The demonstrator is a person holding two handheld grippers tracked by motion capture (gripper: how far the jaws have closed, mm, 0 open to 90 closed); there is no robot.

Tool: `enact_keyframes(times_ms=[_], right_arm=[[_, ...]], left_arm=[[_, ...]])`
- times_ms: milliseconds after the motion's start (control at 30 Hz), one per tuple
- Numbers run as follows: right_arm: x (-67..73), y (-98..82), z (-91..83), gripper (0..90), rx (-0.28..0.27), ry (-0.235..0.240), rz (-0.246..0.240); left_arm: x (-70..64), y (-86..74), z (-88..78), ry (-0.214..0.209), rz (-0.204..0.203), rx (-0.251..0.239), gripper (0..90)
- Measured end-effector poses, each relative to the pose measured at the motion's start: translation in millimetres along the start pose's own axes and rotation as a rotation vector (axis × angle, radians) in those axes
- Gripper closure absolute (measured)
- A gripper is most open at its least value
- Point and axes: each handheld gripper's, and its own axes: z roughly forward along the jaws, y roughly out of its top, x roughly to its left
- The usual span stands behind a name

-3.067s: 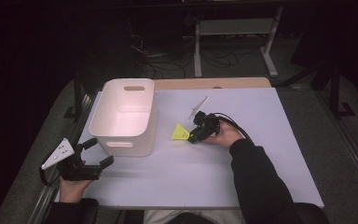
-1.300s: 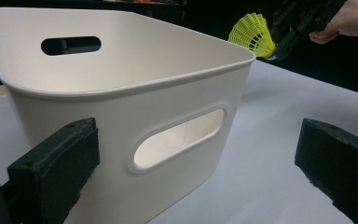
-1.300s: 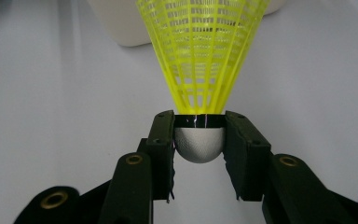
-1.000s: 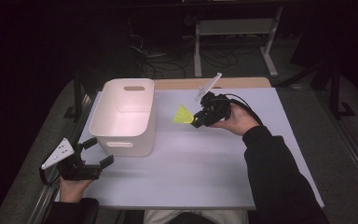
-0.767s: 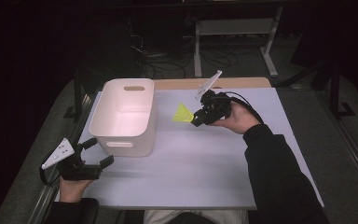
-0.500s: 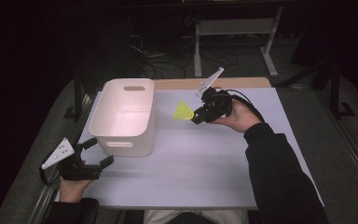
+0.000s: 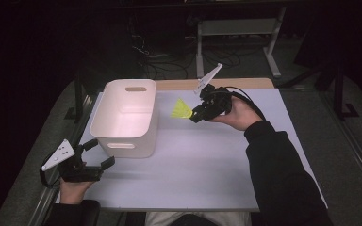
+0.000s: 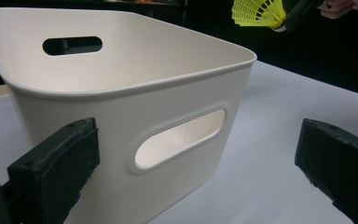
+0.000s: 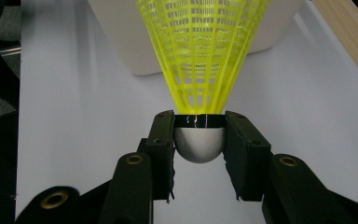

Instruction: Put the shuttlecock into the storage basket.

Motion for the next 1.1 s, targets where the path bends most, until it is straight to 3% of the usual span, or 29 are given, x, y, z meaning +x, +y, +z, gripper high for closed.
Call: enact_keyframes(times_ms=[1100], right_arm=[[17.4,55.9,2.2,63.1,0.007,0.009,-0.082]], left_arm=[[0.0,-0.1,0.1,-0.001,0.0,0.003,0.0]])
